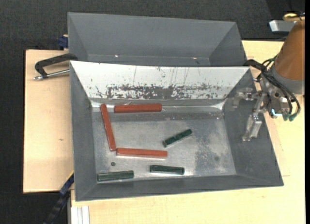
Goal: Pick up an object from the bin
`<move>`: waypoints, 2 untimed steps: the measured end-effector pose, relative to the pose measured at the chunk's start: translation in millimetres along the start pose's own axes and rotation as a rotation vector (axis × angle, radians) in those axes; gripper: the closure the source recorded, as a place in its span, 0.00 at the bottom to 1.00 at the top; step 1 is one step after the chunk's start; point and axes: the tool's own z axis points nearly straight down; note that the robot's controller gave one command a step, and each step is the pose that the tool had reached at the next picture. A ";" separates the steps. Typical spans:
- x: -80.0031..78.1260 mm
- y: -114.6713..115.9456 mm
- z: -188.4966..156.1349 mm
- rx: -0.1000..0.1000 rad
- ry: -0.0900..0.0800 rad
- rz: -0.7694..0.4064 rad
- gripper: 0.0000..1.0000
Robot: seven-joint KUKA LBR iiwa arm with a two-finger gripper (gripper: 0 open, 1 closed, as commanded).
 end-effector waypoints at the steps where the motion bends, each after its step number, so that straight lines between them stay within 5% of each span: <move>1: -1.7 0.7 -4.7 0.002 -0.009 -0.002 0.00; 2: 0.8 17.6 30.2 0.004 -0.013 -0.080 0.00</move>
Offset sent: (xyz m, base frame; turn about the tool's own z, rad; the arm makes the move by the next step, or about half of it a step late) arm -0.0115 0.0592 -0.1163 -0.2616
